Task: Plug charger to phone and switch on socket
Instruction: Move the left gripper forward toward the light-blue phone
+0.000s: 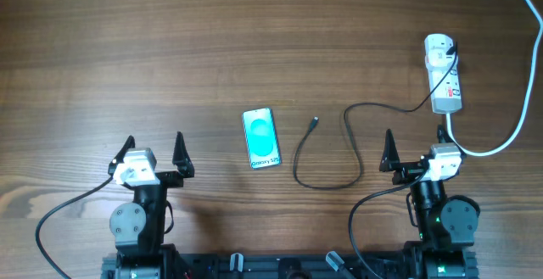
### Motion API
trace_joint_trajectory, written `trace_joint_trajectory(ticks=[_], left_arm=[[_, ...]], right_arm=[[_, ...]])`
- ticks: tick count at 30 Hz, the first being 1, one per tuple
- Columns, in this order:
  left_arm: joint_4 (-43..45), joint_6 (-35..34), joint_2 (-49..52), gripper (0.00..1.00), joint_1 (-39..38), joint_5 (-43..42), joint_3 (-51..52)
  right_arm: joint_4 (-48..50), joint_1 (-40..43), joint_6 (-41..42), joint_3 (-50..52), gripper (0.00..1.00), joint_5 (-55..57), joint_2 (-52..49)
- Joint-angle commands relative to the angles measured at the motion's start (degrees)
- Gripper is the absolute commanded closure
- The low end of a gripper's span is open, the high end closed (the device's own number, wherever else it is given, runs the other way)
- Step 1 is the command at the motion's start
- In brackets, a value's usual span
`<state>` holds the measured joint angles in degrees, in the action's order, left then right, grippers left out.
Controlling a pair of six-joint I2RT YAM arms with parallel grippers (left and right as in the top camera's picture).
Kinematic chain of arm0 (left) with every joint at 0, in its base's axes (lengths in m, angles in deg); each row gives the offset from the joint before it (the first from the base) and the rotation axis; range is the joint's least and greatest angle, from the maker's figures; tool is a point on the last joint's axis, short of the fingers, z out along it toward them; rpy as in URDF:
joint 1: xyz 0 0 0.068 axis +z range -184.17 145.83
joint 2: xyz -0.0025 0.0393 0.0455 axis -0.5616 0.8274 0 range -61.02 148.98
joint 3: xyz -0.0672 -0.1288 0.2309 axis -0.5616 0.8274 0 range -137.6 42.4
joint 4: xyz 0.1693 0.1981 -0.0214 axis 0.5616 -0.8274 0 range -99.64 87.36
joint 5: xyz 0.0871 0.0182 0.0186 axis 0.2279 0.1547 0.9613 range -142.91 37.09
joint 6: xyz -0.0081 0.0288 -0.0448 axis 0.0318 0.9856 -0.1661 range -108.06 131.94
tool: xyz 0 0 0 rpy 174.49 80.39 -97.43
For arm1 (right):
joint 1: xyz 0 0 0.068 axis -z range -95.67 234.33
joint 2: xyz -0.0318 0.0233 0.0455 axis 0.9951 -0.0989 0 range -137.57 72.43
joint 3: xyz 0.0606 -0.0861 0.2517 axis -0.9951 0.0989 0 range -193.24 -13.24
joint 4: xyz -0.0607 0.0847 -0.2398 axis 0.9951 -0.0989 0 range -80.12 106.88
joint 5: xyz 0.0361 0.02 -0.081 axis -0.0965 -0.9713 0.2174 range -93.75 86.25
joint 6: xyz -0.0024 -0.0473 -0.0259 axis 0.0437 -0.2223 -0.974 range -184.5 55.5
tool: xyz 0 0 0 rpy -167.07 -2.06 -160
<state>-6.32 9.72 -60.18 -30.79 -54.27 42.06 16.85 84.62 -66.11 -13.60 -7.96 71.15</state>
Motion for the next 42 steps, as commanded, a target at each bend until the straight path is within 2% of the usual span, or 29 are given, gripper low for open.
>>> trace_joint_trajectory(ticks=[1, 8, 9, 10, 11, 12, 13, 15, 17, 20, 22, 24, 26, 28, 30, 31, 32, 33, 35, 36, 38, 40, 42], left_arm=[[-0.66, 0.11, -0.52, 0.00, -0.26, 0.37, 0.02], [-0.24, 0.13, -0.52, 0.00, -0.26, 0.37, 0.02], [0.07, -0.92, -0.52, 0.00, -0.28, -2.03, 0.02], [0.20, -6.01, -0.52, 0.00, -0.28, -9.11, 0.02], [1.11, -15.06, -0.46, 0.00, -0.28, -18.34, 0.00], [1.46, -20.83, -0.46, 0.00, -0.26, -24.72, 0.00], [1.55, -21.75, -0.46, 0.00, -0.26, -26.36, 0.00], [6.78, -24.79, -0.46, 0.00, -0.26, -28.00, 0.00], [16.39, -25.88, -0.46, 0.00, -0.26, -32.33, 0.00], [30.77, -26.88, -0.48, 0.00, -0.26, -32.17, -0.07], [33.94, -28.28, -0.46, 0.00, -0.26, -31.61, -2.43], [29.79, -28.04, -0.09, 0.00, -0.26, -31.56, -7.13], [21.22, -26.29, 2.78, 0.00, -0.26, -31.58, -13.70], [-1.64, -21.07, 12.07, 0.00, -0.22, -28.17, -27.74], [-19.15, -15.28, 21.27, 0.00, -0.22, -26.58, -38.40], [-26.27, -12.83, 26.53, 0.00, -0.28, -28.06, -43.74], [-31.52, -12.37, 33.18, 0.00, -0.28, -33.22, -49.77], [-33.59, -12.41, 38.62, 0.00, -0.28, -40.98, -53.92], [-30.99, -12.39, 43.74, 0.00, -0.28, -48.85, -55.76], [-29.62, -15.82, 46.62, 0.00, -0.28, -49.53, -56.28], [-32.48, -18.88, 51.78, 0.00, -1.36, -49.16, -58.01], [-40.68, -19.19, 57.94, 0.01, -6.03, -43.91, -63.30], [-53.29, -17.75, 65.99, 0.01, -14.69, -28.81, -73.55]], right_arm=[[0.09, -0.11, 0.13, 0.07, 0.00, 0.37, 0.24], [0.11, -0.11, 0.13, 0.07, 0.00, 0.37, 0.24], [0.09, -0.11, 0.13, 0.07, 0.00, 0.37, 0.24], [0.11, -0.11, 0.13, 0.07, 0.00, 0.37, 0.24], [0.09, -0.11, 0.11, 0.07, 0.00, 0.37, 0.24], [0.11, -0.11, 0.13, 0.07, 0.00, 0.37, 0.24], [0.09, -0.11, 0.13, 0.07, 0.00, 0.37, 0.24], [0.09, -0.11, 0.13, 0.07, 0.00, 0.37, 0.24], [0.09, -0.11, 0.13, 0.07, 0.01, 0.37, 0.24], [0.11, -0.11, 0.13, 0.07, 0.00, 0.37, 0.24], [0.09, -0.11, 0.13, 0.07, 0.00, 0.37, 0.24], [0.09, -0.11, 0.15, 0.07, 0.00, 0.37, 0.24], [0.09, -0.11, 0.13, 0.07, 0.00, 0.37, 0.24], [0.11, -0.11, 0.13, 0.07, 0.00, 0.37, 0.24], [0.09, -0.11, 0.15, 0.07, 0.00, 0.37, 0.24], [0.09, -0.11, 0.13, 0.07, 0.00, 0.37, 0.24], [0.09, -0.11, 0.13, 0.07, 0.00, 0.37, 0.24], [0.09, -0.11, 0.13, 0.07, 0.00, 0.37, 0.24], [0.09, -0.11, 0.13, 0.07, 0.00, 0.37, 0.24], [0.09, -0.11, 0.15, 0.07, 0.00, 0.37, 0.24], [0.09, -0.11, 0.13, 0.07, 0.00, 0.37, 0.24], [0.09, -0.11, 0.13, 0.07, 0.00, 0.37, 0.24], [0.11, -0.11, 0.15, 0.07, 0.00, 0.37, 0.24]])
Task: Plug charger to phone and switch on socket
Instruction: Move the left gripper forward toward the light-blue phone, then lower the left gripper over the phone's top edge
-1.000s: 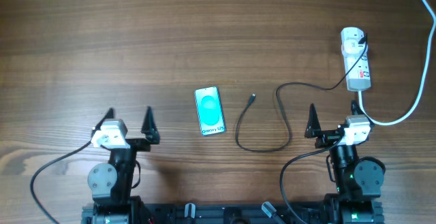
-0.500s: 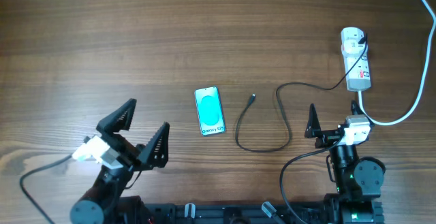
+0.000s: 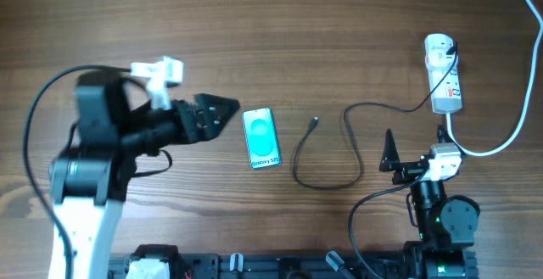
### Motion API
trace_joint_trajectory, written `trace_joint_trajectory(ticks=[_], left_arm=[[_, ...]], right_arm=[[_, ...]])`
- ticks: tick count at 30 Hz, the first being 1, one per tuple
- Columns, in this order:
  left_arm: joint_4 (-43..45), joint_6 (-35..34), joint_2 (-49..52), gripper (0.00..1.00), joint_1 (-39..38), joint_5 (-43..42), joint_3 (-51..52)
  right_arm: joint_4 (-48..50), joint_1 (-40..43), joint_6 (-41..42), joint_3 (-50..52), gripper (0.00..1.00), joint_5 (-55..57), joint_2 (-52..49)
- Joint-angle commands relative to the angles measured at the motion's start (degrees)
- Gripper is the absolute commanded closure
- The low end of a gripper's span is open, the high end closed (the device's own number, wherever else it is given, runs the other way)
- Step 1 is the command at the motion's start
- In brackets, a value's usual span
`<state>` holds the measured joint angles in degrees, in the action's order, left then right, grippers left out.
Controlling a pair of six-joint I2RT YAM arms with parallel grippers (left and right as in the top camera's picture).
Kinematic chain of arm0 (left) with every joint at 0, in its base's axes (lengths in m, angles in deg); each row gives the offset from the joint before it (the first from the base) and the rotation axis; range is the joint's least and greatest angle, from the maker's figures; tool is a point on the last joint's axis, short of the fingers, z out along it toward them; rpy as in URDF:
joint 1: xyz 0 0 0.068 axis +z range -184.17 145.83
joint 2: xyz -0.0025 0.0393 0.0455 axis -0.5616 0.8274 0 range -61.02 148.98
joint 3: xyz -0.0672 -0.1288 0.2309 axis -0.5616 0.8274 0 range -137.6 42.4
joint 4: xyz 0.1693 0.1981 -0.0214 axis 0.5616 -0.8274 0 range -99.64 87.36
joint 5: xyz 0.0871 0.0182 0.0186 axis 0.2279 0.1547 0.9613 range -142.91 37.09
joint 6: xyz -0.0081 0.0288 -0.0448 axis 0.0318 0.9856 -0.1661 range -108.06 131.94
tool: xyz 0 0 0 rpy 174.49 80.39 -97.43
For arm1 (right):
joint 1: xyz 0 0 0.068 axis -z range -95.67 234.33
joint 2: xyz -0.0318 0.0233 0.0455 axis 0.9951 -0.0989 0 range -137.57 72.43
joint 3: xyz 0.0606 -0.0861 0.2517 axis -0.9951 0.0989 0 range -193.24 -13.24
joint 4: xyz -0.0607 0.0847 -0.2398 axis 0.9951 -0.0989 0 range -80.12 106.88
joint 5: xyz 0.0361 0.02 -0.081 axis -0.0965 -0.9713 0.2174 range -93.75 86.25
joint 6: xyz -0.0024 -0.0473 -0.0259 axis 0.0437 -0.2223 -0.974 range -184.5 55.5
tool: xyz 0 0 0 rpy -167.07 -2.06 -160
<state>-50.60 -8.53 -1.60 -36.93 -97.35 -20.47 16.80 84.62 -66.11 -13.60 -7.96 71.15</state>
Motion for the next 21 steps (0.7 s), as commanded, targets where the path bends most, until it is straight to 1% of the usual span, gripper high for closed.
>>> trace_joint_trajectory(ticks=[1, 2, 3, 4, 5, 6, 8, 9, 10, 14, 16, 21], left_arm=[[-14.43, 0.26, 11.17, 0.01, -12.20, 21.84, -15.98], [-20.44, -1.42, 15.45, 0.01, -15.67, 30.29, -21.64], [-28.04, -4.22, 22.16, 0.00, -19.74, 39.80, -29.14], [-30.62, -4.44, 26.16, 0.00, -21.75, 42.66, -32.72], [-30.93, -4.44, 28.72, 0.00, -23.08, 42.69, -34.25], [-28.92, -4.44, 32.20, 0.00, -25.09, 40.85, -34.58], [-27.26, -5.46, 36.54, 0.00, -27.21, 40.17, -34.58], [-27.23, -12.20, 38.25, 0.00, -27.39, 40.19, -34.58], [-27.26, -17.33, 39.80, 0.00, -27.41, 40.13, -34.53], [-27.32, -18.56, 45.48, 0.00, -28.39, 41.79, -34.47], [-26.99, -25.07, 47.47, 0.00, -28.41, 43.04, -33.99], [-25.07, -25.42, 48.61, 0.00, -28.92, 42.93, -31.61]], right_arm=[[0.13, -0.11, 0.13, 0.07, 0.00, 0.37, 0.24], [0.13, -0.11, 0.13, 0.07, 0.00, 0.37, 0.24], [0.13, -0.11, 0.15, 0.07, 0.00, 0.37, 0.24], [0.13, -0.11, 0.11, 0.07, 0.00, 0.37, 0.24], [0.13, -0.11, 0.13, 0.07, 0.00, 0.37, 0.24], [0.13, -0.11, 0.13, 0.07, 0.00, 0.37, 0.24], [0.13, -0.11, 0.13, 0.07, 0.00, 0.37, 0.24], [0.13, -0.11, 0.13, 0.07, 0.00, 0.37, 0.24], [0.13, -0.11, 0.13, 0.07, 0.00, 0.37, 0.24], [0.15, -0.11, 0.13, 0.07, 0.00, 0.37, 0.24], [0.15, -0.11, 0.15, 0.07, 0.00, 0.37, 0.24], [0.13, -0.11, 0.13, 0.07, 0.00, 0.37, 0.24]])
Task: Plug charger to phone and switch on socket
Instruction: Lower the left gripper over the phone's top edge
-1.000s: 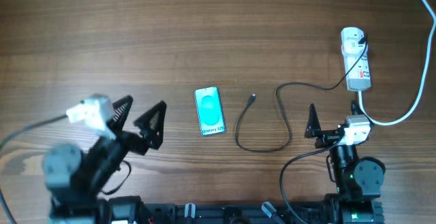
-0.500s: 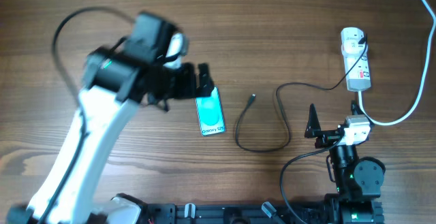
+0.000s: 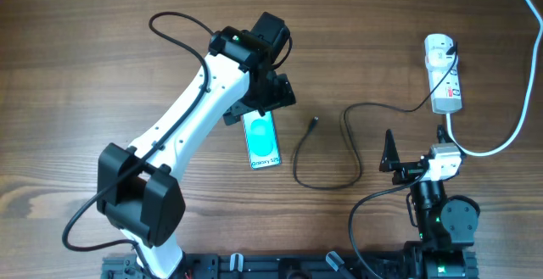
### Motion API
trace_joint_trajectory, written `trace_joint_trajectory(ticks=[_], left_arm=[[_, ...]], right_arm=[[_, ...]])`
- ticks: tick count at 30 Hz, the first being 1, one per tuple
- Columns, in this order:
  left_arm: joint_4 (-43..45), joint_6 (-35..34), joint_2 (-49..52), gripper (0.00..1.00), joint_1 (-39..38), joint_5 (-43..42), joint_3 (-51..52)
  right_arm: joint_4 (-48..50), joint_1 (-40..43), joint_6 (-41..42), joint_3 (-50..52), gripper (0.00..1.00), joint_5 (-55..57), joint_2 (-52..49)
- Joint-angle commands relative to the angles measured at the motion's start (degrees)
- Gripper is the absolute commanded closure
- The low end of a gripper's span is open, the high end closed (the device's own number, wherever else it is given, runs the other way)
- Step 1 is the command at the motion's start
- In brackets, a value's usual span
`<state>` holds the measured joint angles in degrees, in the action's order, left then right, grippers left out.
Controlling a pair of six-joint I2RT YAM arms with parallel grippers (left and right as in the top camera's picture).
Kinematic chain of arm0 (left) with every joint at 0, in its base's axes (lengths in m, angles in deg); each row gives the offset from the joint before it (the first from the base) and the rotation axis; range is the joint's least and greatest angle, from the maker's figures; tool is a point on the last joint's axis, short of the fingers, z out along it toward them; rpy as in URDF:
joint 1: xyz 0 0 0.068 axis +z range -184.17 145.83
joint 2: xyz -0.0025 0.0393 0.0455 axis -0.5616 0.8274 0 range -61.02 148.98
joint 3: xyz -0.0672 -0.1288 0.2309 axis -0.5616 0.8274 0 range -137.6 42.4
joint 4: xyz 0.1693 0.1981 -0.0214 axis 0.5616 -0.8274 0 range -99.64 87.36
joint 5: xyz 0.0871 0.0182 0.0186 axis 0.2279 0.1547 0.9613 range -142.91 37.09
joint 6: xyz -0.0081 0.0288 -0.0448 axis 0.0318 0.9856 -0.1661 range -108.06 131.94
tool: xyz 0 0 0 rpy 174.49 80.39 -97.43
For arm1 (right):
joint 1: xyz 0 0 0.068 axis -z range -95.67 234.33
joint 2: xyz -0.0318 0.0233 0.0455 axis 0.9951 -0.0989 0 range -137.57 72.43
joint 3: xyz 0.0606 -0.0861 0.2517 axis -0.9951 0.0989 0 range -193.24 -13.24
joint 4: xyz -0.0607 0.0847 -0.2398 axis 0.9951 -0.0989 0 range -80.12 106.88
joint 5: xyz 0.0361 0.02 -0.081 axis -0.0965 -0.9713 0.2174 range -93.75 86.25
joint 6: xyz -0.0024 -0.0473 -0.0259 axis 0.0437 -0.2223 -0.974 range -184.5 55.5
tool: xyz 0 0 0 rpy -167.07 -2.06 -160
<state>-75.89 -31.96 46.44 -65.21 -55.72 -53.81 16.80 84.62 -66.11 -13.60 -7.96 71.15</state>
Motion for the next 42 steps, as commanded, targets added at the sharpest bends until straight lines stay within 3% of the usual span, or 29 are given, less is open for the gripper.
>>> trace_joint_trajectory(ticks=[1, 5, 12, 17, 22, 31, 42], left_arm=[[0.28, -2.01, 0.57, 0.00, -0.63, 1.29, 2.29], [1.09, -7.37, 0.57, 0.00, -0.63, 1.33, 5.38], [0.87, -10.88, 1.44, 0.00, -0.72, 1.88, 6.10], [1.73, -10.19, 5.20, 0.00, -0.72, 1.86, 6.25], [4.44, -1.51, 6.14, 0.00, -1.09, 0.96, 6.25], [13.42, -1.44, 6.14, 0.00, 0.72, -0.28, 14.58], [17.38, -1.27, 6.29, 0.00, -0.72, 1.75, 19.06]], right_arm=[[0.13, -0.11, 0.13, 0.07, 0.00, 0.37, 0.24], [0.13, -0.11, 0.13, 0.07, 0.00, 0.37, 0.24], [0.13, -0.11, 0.13, 0.07, 0.00, 0.37, 0.24], [0.15, -0.11, 0.13, 0.07, 0.00, 0.37, 0.24], [0.13, -0.11, 0.13, 0.07, 0.00, 0.37, 0.24], [0.13, -0.11, 0.15, 0.07, 0.00, 0.37, 0.24], [0.13, -0.11, 0.13, 0.07, 0.00, 0.37, 0.24]])
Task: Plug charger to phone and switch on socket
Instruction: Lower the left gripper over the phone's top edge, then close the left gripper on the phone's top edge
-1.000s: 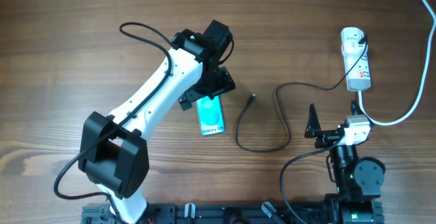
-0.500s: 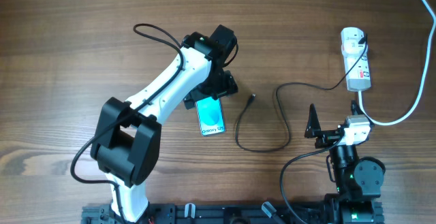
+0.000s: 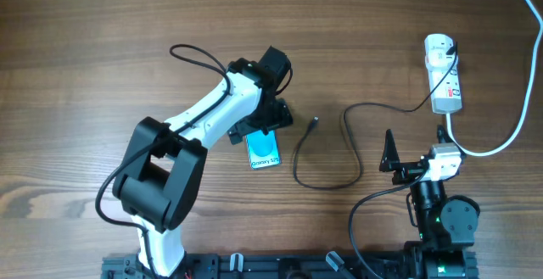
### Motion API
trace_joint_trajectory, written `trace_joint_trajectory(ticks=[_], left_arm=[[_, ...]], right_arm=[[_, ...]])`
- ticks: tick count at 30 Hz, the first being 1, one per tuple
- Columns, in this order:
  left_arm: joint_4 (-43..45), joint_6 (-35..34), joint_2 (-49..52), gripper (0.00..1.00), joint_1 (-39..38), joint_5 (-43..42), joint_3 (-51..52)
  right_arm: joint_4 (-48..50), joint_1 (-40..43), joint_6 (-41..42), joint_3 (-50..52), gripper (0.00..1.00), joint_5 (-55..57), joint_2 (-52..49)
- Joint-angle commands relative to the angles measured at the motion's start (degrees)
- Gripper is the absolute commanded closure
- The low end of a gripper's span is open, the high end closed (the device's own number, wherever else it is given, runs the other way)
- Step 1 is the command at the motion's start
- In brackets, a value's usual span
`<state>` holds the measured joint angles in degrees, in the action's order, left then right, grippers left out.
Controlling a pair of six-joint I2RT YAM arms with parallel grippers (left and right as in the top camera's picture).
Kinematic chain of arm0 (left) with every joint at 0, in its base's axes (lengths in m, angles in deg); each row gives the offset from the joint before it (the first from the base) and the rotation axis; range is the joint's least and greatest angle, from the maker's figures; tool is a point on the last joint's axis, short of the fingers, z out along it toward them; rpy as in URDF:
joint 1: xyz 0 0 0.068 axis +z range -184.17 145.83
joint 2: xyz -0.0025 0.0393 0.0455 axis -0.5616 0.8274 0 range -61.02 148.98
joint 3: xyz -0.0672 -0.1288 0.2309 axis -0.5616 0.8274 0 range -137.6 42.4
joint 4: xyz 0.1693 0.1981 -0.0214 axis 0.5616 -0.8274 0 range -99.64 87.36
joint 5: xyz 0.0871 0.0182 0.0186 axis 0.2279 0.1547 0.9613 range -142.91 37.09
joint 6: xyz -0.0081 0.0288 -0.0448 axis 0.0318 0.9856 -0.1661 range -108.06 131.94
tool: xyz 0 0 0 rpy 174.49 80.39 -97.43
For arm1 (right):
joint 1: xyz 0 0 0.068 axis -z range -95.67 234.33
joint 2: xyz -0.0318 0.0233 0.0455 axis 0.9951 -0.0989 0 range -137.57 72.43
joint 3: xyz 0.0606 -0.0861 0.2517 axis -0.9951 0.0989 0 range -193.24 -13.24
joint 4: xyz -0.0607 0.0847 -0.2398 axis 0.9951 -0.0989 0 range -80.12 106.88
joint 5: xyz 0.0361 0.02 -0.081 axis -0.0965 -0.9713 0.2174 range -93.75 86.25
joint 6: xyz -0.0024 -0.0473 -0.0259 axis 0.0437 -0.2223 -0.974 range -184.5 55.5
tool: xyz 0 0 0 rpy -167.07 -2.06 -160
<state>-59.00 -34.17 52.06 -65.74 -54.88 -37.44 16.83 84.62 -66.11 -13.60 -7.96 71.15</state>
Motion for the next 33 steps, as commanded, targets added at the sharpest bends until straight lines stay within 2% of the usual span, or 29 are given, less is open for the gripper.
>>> trace_joint_trajectory(ticks=[1, 3, 8, 16, 20, 33], left_arm=[[0.98, 3.48, 0.68, 0.00, -0.20, -0.35, 3.76], [2.05, 6.71, 0.68, 0.00, -0.20, -2.05, 4.33], [3.96, 6.71, 0.68, 0.00, -0.20, -3.56, 4.55], [5.90, 6.69, 0.74, 0.00, -0.20, -1.36, 7.26], [6.49, 3.37, 0.74, 0.00, -0.20, -1.38, 7.26], [6.62, 1.75, 0.92, 0.00, -1.97, 1.79, 7.26]], right_arm=[[0.13, -0.11, 0.15, 0.07, 0.00, 0.37, 0.24], [0.11, -0.11, 0.13, 0.07, 0.00, 0.37, 0.24], [0.11, -0.11, 0.13, 0.07, 0.00, 0.37, 0.24], [0.11, -0.11, 0.13, 0.07, 0.00, 0.37, 0.24], [0.11, -0.11, 0.15, 0.07, 0.00, 0.37, 0.24], [0.13, -0.11, 0.15, 0.07, 0.00, 0.37, 0.24]])
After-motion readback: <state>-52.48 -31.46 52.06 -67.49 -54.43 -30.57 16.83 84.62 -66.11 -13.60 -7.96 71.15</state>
